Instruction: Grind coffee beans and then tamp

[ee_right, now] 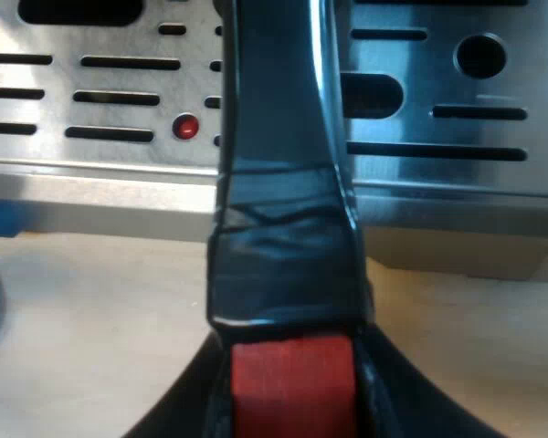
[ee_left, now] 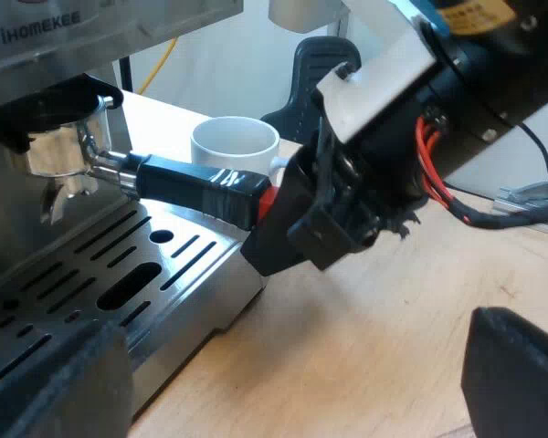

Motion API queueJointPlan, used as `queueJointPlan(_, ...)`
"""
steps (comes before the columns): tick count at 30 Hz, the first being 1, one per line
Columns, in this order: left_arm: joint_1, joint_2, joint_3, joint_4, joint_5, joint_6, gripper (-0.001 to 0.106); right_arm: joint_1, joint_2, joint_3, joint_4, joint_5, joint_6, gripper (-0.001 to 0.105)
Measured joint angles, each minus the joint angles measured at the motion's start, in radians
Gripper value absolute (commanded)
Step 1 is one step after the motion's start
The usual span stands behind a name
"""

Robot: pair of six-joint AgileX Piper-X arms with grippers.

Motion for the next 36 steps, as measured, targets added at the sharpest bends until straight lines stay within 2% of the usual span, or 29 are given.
queueJointPlan(5, 0.0, 0.0, 0.0, 0.0, 0.0, 0.0, 0.082, 0.046, -0.007, 0.0, 0.039, 0.048, 0.05, 0.0)
queueJointPlan(10, 0.0, 0.0, 0.0, 0.0, 0.0, 0.0, 0.082, 0.078, -0.024, 0.037, 0.057, 0.072, 0.097, 0.0)
queueJointPlan(15, 0.0, 0.0, 0.0, 0.0, 0.0, 0.0, 0.082, 0.085, -0.033, 0.054, 0.059, 0.074, 0.102, 0.0)
queueJointPlan(17, 0.0, 0.0, 0.0, 0.0, 0.0, 0.0, 0.082, 0.122, -0.063, 0.075, 0.059, 0.124, 0.108, 0.0)
queueJointPlan(22, 0.0, 0.0, 0.0, 0.0, 0.0, 0.0, 0.082, 0.157, -0.093, 0.075, 0.059, 0.158, 0.108, 0.0)
queueJointPlan(36, 0.0, 0.0, 0.0, 0.0, 0.0, 0.0, 0.082, 0.25, -0.11, 0.075, 0.116, 0.179, 0.115, 0.0)
